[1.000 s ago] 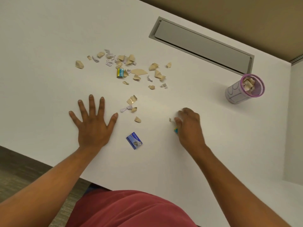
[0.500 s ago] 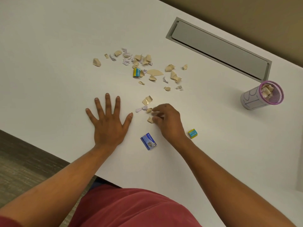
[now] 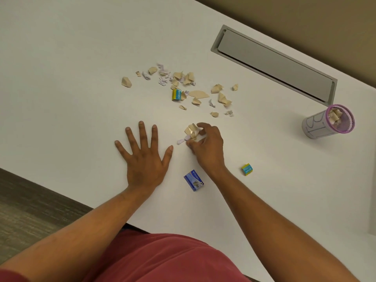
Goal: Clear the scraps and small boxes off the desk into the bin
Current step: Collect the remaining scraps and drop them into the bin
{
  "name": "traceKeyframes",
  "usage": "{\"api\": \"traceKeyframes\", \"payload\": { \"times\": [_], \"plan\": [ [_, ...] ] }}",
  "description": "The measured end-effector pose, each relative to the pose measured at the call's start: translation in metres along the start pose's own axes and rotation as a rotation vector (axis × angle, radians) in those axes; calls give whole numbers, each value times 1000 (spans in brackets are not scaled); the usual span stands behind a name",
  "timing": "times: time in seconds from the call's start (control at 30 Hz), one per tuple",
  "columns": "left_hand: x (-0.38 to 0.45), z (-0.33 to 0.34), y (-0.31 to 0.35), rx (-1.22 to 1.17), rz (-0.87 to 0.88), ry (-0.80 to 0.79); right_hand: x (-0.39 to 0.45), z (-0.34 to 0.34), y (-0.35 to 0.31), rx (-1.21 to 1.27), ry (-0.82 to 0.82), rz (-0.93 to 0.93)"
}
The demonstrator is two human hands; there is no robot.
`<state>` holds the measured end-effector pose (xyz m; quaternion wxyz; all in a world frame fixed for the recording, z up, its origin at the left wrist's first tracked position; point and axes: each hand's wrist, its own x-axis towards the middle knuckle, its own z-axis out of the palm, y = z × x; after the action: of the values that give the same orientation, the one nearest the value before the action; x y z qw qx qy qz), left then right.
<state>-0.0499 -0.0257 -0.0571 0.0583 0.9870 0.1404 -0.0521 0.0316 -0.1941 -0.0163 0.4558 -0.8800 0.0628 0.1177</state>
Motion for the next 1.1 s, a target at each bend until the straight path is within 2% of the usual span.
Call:
{"api": "traceKeyframes", "payload": {
  "times": [0.1,0.17,0.23,0.27,0.37,0.5,0.63,0.73,0.87,0.93,1.03,1.1],
  "plan": [
    [3,-1,0,-3,3,-51,15,-10,-1,26,71,-68],
    [7,-3,-2,-21,11,-80,24,-26,1,8,187,-135],
    [11,-8,-1,-62,98,-74,38,-42,10,-89,269,-166],
    [13,-12,1,-72,174,-47,46,-48,14,-151,257,-151],
    [26,-24,19,-127,317,35,64,-54,20,-293,55,-93],
    [58,-28,44,-414,354,-35,53,-35,24,-435,-96,-208],
    [81,-29,53,-554,342,-95,13,-10,22,-329,-103,-232],
    [88,-34,49,-646,313,-166,-10,-2,19,-190,-29,-218],
    [95,-44,36,-664,325,-226,8,-24,18,-90,225,-244],
    [96,-52,33,-631,336,-311,29,-41,13,-155,157,-210],
    [94,-60,39,-561,365,-413,42,-49,-1,-350,-158,-153],
    [94,-62,45,-510,394,-437,39,-41,-7,-455,-266,-193]
  ]
}}
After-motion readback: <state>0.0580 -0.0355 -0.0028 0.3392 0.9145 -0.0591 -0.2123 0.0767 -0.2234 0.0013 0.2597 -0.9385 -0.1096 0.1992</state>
